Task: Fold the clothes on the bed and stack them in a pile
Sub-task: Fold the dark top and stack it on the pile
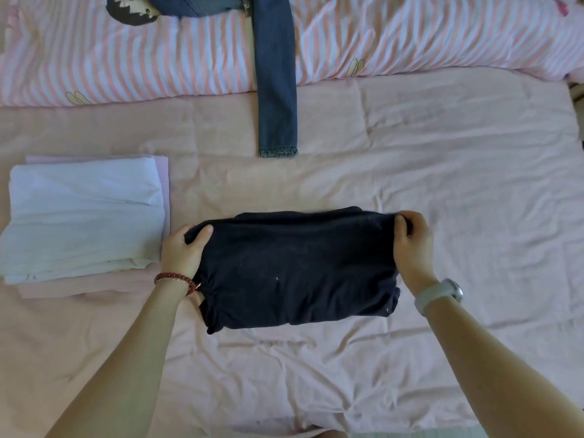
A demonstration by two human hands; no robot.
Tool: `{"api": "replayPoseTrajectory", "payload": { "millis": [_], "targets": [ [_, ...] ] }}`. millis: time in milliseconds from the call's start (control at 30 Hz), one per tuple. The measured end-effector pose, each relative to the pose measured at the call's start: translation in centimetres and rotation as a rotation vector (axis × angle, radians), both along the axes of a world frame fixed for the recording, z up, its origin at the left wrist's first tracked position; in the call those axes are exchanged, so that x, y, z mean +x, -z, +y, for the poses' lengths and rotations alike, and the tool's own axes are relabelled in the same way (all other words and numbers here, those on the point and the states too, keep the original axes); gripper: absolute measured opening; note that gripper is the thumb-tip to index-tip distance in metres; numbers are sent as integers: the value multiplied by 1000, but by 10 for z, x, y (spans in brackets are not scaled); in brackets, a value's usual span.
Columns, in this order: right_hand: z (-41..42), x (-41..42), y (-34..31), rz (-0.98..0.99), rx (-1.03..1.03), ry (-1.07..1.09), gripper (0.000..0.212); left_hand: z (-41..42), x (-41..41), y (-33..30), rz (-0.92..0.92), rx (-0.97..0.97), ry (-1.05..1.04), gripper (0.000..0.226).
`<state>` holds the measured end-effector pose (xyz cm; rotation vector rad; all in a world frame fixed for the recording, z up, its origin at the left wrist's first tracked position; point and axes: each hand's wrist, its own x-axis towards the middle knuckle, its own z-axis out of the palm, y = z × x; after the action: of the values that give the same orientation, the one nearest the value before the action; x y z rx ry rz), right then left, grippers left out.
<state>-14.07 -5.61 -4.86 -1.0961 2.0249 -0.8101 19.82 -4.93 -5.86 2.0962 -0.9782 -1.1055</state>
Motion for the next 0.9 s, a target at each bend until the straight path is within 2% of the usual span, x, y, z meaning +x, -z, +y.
{"api": "replayPoseTrajectory", "payload": {
  "millis": [100,167,200,267,333,367,400,500,567,633,700,800,867,900],
  "targets": [
    [-22,6,20,-68,139,102,33,-13,-3,19,-1,64,-105,22],
    [-24,6,30,-102,245,174,48,-15,-3,23,127,114,-177,31],
    [-21,6,33,-105,270,204,51,-12,-2,24,184,136,-197,43],
    [-7,5,34,-107,280,229,48,2,-3,23,178,146,-246,60],
    [15,7,32,-91,312,190,42,27,-5,21,131,152,-342,55],
    [27,9,32,-56,345,148,41,40,-9,18,116,156,-363,40],
    [39,11,32,4,381,101,41,53,-13,16,82,177,-339,28],
    [71,17,31,157,385,7,31,84,-28,15,-93,246,-173,33],
    [83,20,28,200,306,20,24,93,-38,12,-158,170,-190,22],
    [90,22,24,232,247,55,22,96,-44,10,-211,71,-256,19],
    [92,21,25,232,267,54,23,95,-45,10,-263,63,-252,20],
    [92,16,29,202,349,70,27,96,-41,12,-362,162,-95,22],
    [87,12,30,173,326,156,43,93,-40,10,-481,145,-6,35],
    [82,10,29,129,319,194,55,91,-41,9,-562,77,43,41]
  ]
}}
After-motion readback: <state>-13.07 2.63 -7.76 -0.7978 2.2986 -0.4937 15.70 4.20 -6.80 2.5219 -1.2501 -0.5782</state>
